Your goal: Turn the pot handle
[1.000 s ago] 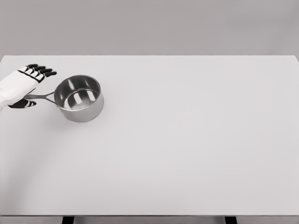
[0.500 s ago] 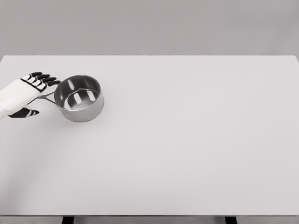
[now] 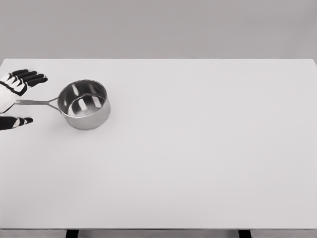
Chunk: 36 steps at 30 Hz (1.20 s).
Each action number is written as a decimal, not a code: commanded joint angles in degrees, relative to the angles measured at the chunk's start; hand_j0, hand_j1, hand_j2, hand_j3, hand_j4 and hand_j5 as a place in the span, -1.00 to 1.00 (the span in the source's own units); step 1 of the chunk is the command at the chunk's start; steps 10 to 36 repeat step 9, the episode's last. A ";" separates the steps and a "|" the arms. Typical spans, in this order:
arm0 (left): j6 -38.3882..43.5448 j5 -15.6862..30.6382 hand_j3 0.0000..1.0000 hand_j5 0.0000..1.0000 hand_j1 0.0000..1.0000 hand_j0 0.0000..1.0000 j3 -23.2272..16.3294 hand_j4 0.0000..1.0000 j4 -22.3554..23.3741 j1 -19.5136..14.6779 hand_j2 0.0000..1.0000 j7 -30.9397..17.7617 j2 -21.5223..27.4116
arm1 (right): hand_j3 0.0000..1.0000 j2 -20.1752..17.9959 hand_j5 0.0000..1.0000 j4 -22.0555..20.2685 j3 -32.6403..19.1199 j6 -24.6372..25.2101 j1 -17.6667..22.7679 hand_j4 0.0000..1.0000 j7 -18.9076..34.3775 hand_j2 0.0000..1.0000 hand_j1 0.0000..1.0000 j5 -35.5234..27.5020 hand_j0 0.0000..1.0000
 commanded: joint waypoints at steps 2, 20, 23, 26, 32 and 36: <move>0.03 1.15 1.00 1.00 1.00 1.00 -4.92 1.00 -4.70 -0.09 1.00 -1.82 0.31 | 1.00 0.00 1.00 0.00 0.00 0.00 0.00 1.00 0.01 1.00 1.00 0.01 1.00; 0.03 1.15 1.00 1.00 1.00 1.00 -7.31 1.00 -5.32 -0.70 1.00 -2.27 0.49 | 1.00 0.00 1.00 0.00 0.00 0.00 0.00 1.00 0.01 1.00 1.00 0.01 1.00; 0.03 1.15 1.00 1.00 1.00 1.00 -7.31 1.00 -5.32 -0.70 1.00 -2.27 0.49 | 1.00 0.00 1.00 0.00 0.00 0.00 0.00 1.00 0.01 1.00 1.00 0.01 1.00; 0.03 1.15 1.00 1.00 1.00 1.00 -7.31 1.00 -5.32 -0.70 1.00 -2.27 0.49 | 1.00 0.00 1.00 0.00 0.00 0.00 0.00 1.00 0.01 1.00 1.00 0.01 1.00; 0.03 1.15 1.00 1.00 1.00 1.00 -7.31 1.00 -5.32 -0.70 1.00 -2.27 0.49 | 1.00 0.00 1.00 0.00 0.00 0.00 0.00 1.00 0.01 1.00 1.00 0.01 1.00; 0.03 1.15 1.00 1.00 1.00 1.00 -7.31 1.00 -5.32 -0.70 1.00 -2.27 0.49 | 1.00 0.00 1.00 0.00 0.00 0.00 0.00 1.00 0.01 1.00 1.00 0.01 1.00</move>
